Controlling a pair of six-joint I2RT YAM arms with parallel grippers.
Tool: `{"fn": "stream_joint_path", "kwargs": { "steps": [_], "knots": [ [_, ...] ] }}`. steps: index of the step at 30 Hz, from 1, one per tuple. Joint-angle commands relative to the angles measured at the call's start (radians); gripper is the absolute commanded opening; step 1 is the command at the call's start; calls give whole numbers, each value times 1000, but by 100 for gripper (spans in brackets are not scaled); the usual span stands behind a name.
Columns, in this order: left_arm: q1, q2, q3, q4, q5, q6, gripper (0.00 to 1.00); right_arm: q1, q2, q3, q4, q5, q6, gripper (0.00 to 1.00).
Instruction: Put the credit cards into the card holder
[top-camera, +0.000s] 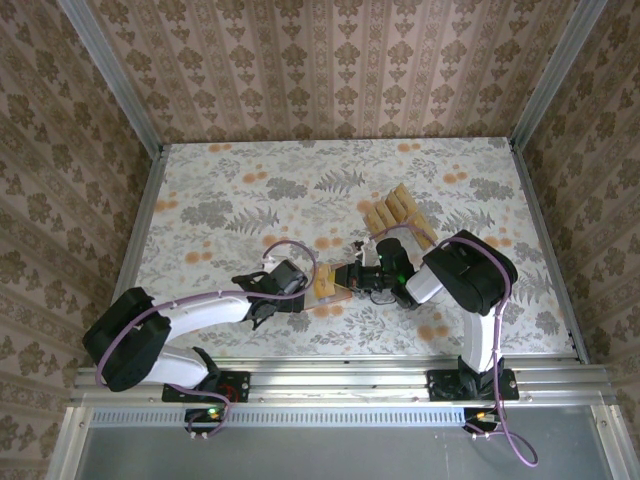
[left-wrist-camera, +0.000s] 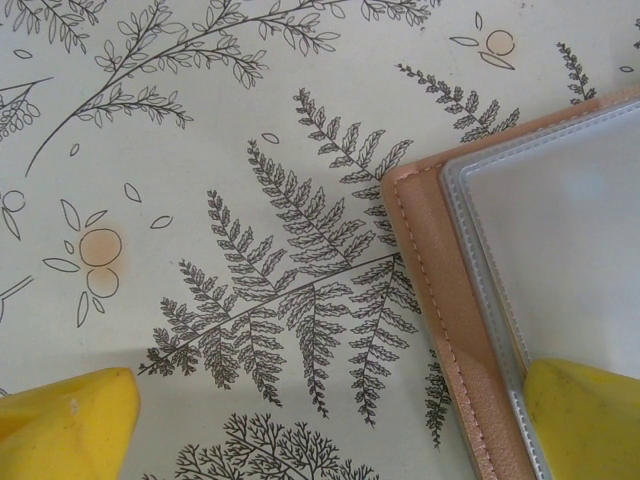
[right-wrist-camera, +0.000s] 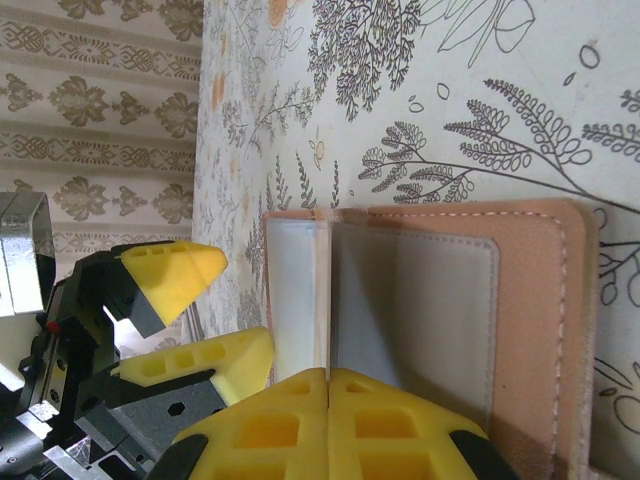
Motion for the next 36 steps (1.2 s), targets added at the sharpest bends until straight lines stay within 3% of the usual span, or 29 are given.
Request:
{"fn": "stream_joint_path", "kwargs": {
  "steps": [1,36],
  "knots": [
    [-6,15,16,-49,-6,1,100,4,19,-15,22,-16,-12,0],
    [-8,20,27,-51,-9,5,100,-13,80,-19,25,-76,-7,0]
  ]
}}
